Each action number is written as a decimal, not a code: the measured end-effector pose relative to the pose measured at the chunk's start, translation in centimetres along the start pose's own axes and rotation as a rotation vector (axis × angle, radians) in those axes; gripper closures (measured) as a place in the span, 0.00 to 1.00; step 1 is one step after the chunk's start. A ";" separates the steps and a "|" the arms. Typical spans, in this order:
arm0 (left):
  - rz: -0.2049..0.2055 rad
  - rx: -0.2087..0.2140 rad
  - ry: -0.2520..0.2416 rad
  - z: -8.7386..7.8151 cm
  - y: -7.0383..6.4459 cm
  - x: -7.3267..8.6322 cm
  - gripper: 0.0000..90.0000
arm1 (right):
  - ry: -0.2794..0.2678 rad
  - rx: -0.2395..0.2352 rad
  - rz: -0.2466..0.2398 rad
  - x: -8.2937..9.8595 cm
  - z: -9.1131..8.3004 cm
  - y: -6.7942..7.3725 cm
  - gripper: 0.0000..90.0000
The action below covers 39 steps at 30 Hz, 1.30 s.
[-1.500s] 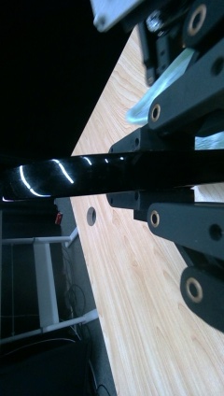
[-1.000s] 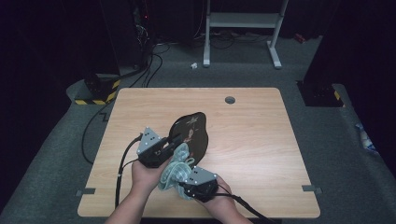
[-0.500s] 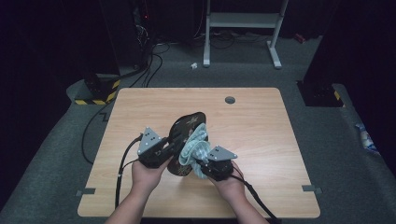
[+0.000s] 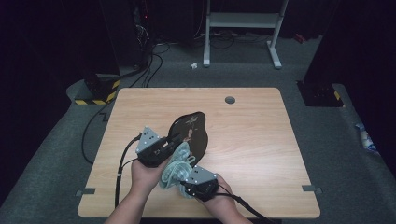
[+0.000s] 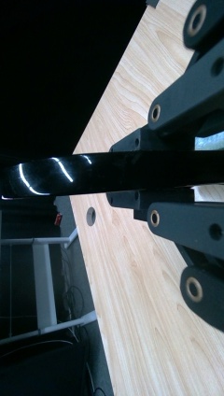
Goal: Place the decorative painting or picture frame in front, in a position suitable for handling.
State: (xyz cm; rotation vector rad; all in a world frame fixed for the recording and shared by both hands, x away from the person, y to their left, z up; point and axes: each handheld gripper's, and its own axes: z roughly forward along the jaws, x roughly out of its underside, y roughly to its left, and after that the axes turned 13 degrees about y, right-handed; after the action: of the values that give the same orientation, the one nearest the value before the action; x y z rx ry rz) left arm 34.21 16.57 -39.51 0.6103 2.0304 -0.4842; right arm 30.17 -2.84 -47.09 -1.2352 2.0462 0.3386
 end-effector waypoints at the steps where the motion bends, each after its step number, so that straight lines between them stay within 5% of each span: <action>1: -0.003 0.004 0.000 0.0 0.0 0.0 0.88 | 0.004 0.001 0.008 0.1 0.1 -0.2 0.72; 14: -0.006 0.005 -0.001 0.0 0.2 0.0 0.88 | 0.151 0.027 0.067 3.4 3.3 -2.9 0.72; 17: -0.007 0.006 -0.002 0.0 0.2 0.0 0.88 | 0.133 0.029 0.061 2.9 2.7 -2.7 0.72; 20: -0.004 0.003 -0.003 0.0 0.1 0.0 0.88 | 0.046 0.026 0.046 1.2 0.8 -2.0 0.72; 24: -0.006 0.004 0.000 0.0 0.1 0.0 0.88 | -0.004 0.023 0.030 -0.1 -0.2 -1.4 0.72; 27: -0.008 0.006 0.002 0.0 0.2 0.0 0.88 | -0.005 0.031 0.005 -0.5 -0.1 -0.7 0.72; 33: -0.009 0.008 0.002 0.0 0.2 0.0 0.88 | 0.064 0.022 -0.002 1.0 1.3 -0.7 0.72; 39: -0.008 0.009 0.002 0.0 0.2 0.0 0.88 | 0.158 0.042 0.025 3.1 3.1 -2.3 0.72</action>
State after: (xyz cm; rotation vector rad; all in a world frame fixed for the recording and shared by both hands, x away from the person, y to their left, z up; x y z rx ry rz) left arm 34.36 16.74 -39.52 0.6082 2.0346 -0.4981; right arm 32.60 -4.37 -51.07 -1.2462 2.1926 0.2145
